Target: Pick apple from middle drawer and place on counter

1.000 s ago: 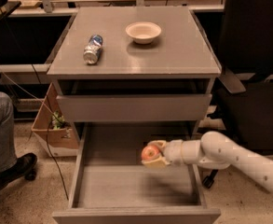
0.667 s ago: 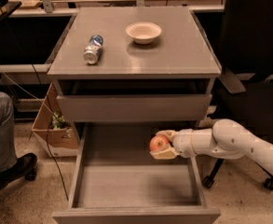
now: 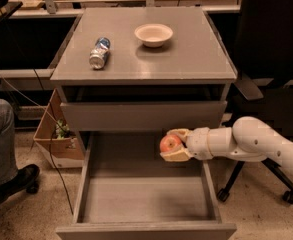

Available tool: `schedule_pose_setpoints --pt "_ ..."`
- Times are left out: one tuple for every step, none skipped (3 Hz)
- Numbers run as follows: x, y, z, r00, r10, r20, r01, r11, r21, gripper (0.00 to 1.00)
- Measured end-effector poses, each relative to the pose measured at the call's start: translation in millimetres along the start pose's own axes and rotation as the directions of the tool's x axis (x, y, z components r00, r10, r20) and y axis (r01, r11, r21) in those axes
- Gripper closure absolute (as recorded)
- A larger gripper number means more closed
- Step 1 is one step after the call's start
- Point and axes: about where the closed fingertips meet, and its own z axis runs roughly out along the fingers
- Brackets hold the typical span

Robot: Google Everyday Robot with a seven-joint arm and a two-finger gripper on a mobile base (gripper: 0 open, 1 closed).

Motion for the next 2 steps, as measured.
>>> schedule_pose_setpoints --pt "-68 -8 -36 0.995 -0.097 0.015 0.096 0.9940 0.051 1.00" --pt "-130 -17 -64 0.984 -0.177 0.035 0.174 0.9807 0.090 1.00"
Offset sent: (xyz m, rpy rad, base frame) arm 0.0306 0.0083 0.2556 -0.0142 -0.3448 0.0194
